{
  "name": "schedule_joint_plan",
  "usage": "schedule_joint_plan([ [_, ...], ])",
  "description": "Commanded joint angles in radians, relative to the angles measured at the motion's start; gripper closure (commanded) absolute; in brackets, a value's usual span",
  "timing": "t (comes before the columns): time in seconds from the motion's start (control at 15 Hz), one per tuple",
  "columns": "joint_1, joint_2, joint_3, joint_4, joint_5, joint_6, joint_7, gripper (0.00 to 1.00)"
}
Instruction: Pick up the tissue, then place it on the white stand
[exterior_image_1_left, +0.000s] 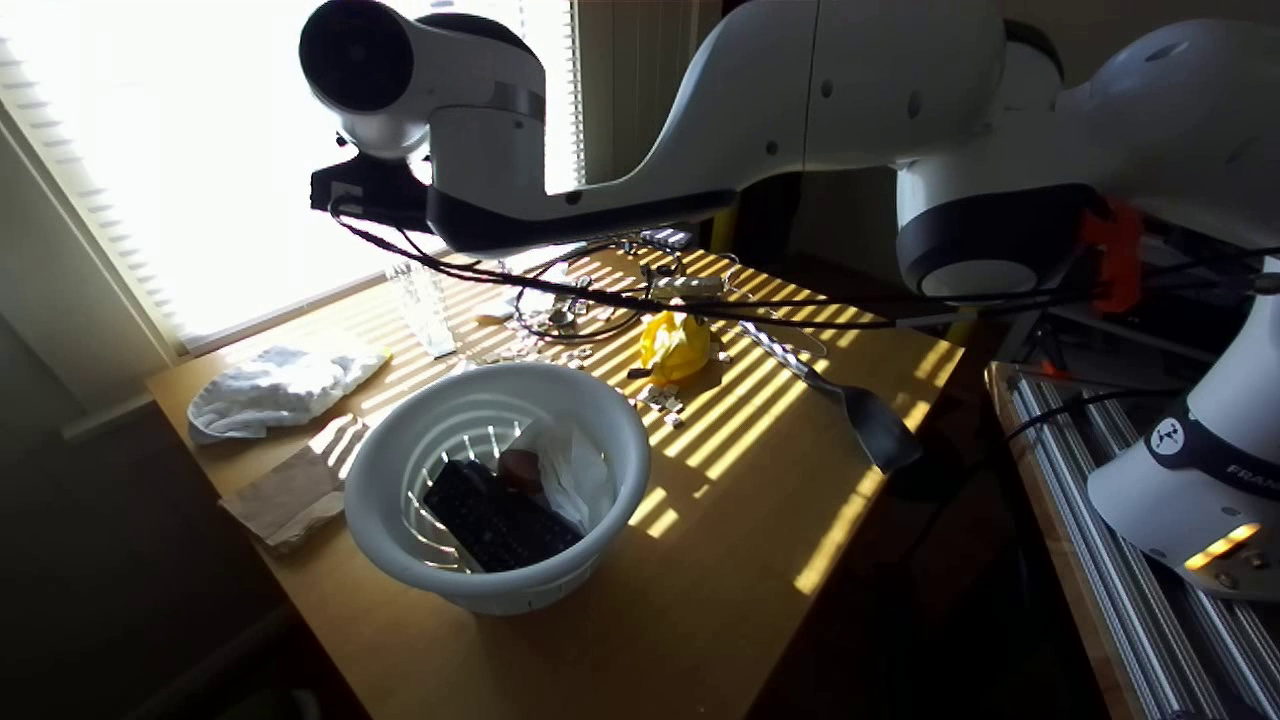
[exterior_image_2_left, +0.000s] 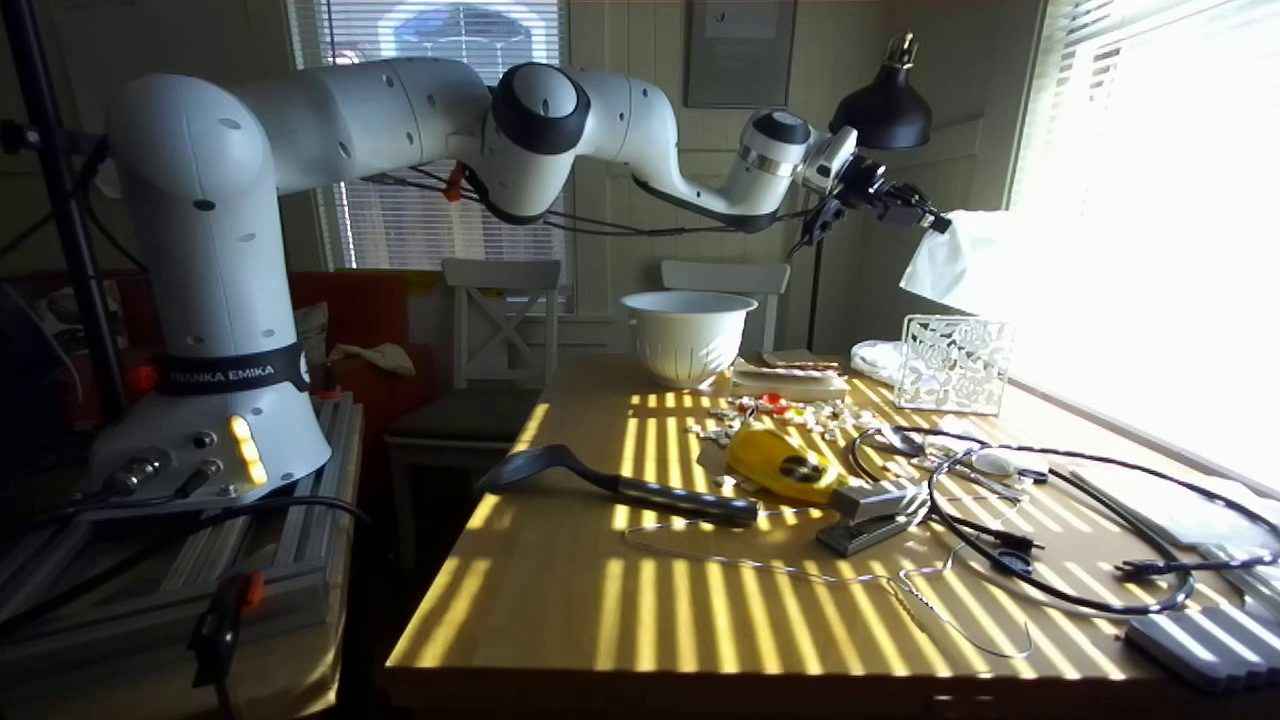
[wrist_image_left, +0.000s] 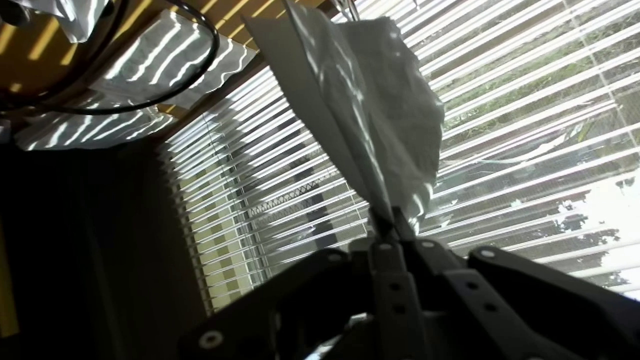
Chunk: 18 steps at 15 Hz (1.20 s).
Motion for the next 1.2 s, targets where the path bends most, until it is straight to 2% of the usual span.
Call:
schedule_joint_plan([
  [0.0, -0.004, 0.014, 0.004, 0.024, 0.000, -0.038, 0.033, 1.00],
  [0.53, -0.007, 0.013, 0.044, 0.024, 0.011, -0.067, -0.007, 1.00],
  [0.67, -0.013, 0.011, 0.066, 0.024, 0.014, -0.037, -0.036, 1.00],
  [0.87, -0.006, 0.002, 0.069, 0.018, 0.000, -0.026, -0.045, 1.00],
  [1.13, 0.020, -0.020, 0.040, 0.003, -0.025, -0.039, -0.041, 1.00],
])
